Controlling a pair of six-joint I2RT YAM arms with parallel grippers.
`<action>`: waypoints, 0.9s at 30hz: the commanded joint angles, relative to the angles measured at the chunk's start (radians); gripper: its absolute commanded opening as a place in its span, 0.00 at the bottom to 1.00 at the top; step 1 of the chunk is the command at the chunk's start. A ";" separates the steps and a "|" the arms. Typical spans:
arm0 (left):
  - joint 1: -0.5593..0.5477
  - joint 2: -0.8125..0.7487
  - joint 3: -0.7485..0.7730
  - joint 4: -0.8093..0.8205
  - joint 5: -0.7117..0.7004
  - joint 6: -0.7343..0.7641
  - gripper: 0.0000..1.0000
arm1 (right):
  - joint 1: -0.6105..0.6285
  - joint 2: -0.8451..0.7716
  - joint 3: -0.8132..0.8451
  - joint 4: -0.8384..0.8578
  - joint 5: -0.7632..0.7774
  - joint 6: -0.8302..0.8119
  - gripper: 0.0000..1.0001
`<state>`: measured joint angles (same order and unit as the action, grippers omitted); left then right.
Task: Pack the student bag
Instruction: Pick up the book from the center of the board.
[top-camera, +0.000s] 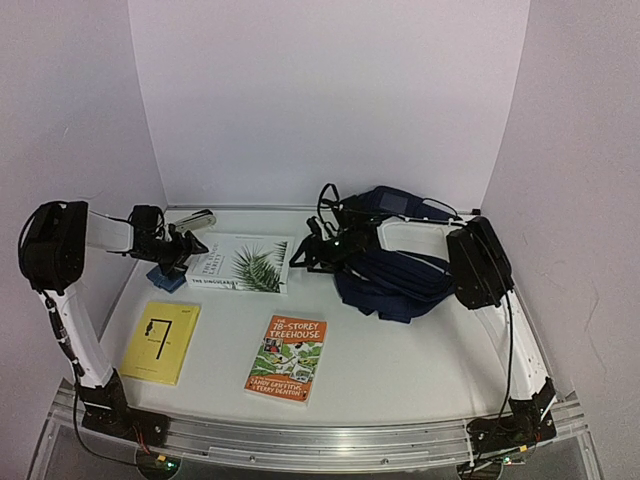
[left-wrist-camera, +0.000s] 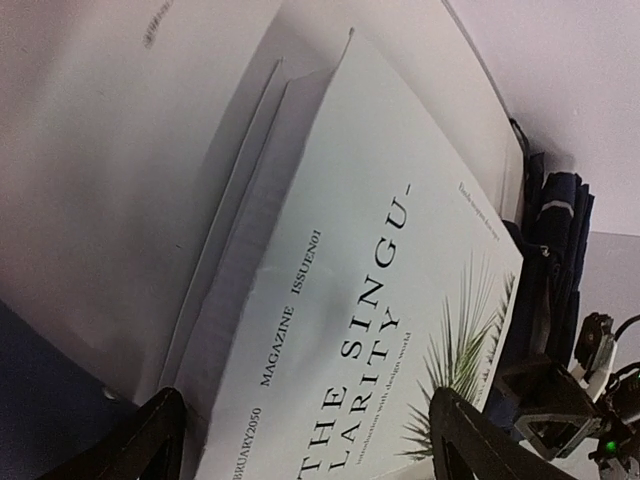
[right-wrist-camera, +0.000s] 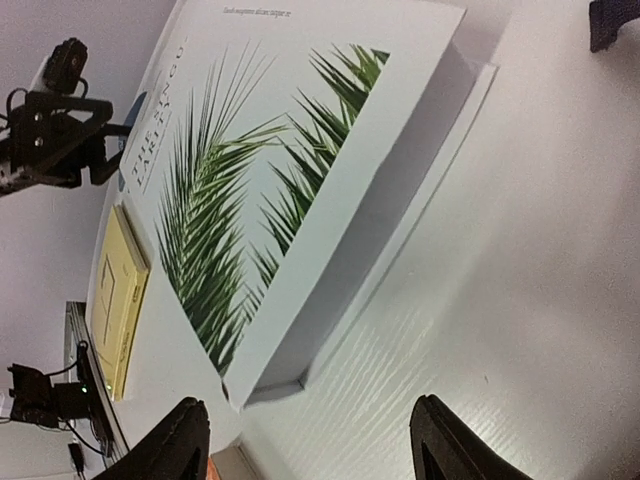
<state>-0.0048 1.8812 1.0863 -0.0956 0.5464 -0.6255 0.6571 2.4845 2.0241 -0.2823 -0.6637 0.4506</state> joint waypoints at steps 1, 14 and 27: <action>-0.080 0.018 0.042 0.035 0.020 0.013 0.81 | 0.007 0.043 0.058 0.053 -0.019 0.066 0.68; -0.188 -0.094 -0.018 0.084 0.026 -0.050 0.60 | 0.007 -0.001 0.028 0.055 -0.016 0.027 0.42; -0.299 -0.354 -0.178 -0.007 -0.009 -0.080 0.55 | 0.025 -0.331 -0.278 0.053 -0.077 0.030 0.35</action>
<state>-0.2295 1.6197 0.9854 -0.0906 0.4567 -0.6780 0.6380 2.2946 1.8047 -0.3102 -0.6442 0.4906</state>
